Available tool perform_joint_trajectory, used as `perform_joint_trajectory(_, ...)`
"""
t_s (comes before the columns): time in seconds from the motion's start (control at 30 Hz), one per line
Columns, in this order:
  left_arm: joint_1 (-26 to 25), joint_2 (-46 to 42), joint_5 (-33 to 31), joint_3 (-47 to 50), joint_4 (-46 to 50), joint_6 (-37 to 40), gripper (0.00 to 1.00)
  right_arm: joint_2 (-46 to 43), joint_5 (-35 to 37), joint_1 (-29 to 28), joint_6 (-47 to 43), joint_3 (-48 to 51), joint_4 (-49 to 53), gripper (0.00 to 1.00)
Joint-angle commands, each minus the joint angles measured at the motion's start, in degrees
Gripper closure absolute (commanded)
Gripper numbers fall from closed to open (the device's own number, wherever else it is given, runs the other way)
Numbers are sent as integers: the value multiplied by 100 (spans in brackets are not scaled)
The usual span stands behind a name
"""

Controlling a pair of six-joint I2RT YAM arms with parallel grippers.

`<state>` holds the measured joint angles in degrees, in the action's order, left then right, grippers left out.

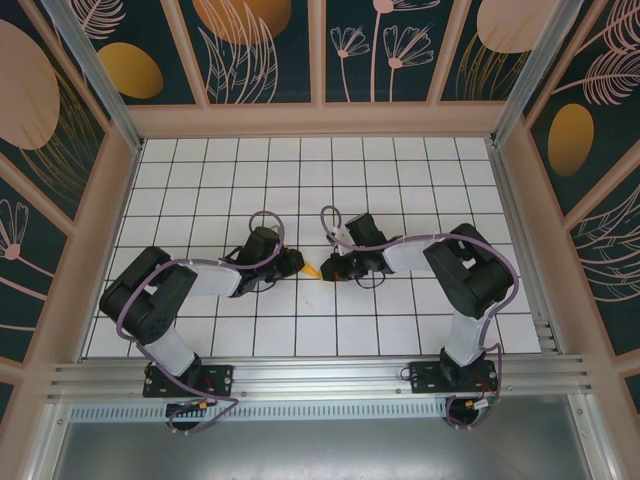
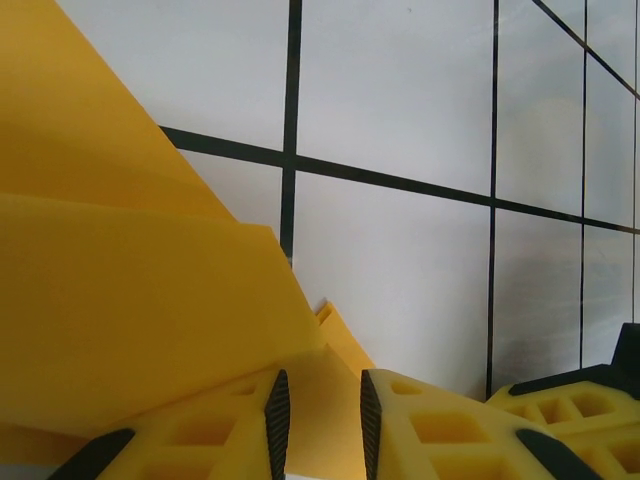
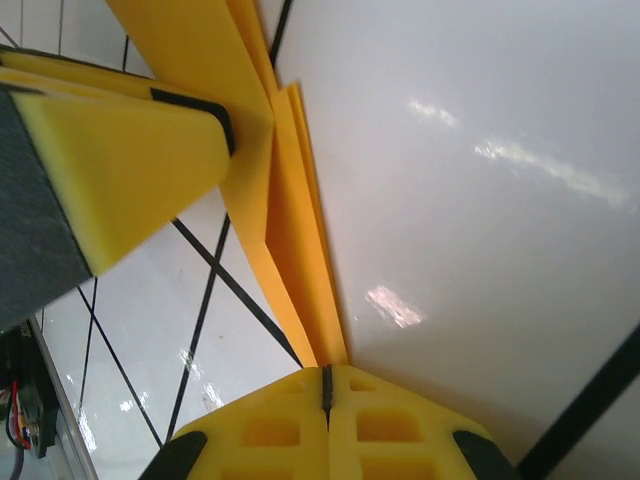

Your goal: Fold a paper plane with a square sheet of paper (pick it up from the middle)

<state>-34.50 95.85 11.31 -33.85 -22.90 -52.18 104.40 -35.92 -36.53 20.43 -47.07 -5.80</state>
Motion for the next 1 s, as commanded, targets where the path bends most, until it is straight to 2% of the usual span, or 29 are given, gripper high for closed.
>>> perform_joint_trajectory(0.0,55,451,-573,175,-61,-228,71,-36,48,77,310,240,273,100)
perform_joint_trajectory(0.1,51,473,-564,202,-144,-316,71,-63,62,76,393,262,294,100)
perform_joint_trajectory(0.23,57,500,-494,201,-150,-328,71,-571,136,62,423,128,301,96)
perform_joint_trajectory(0.4,57,497,-489,220,-145,-350,73,-865,927,-227,247,-339,805,95)
perform_joint_trajectory(0.63,50,531,-475,202,-141,-381,75,-230,1323,-825,137,-924,1050,96)
perform_joint_trajectory(0.97,54,512,-494,202,-75,-365,77,430,1465,-882,137,-1376,1274,100)
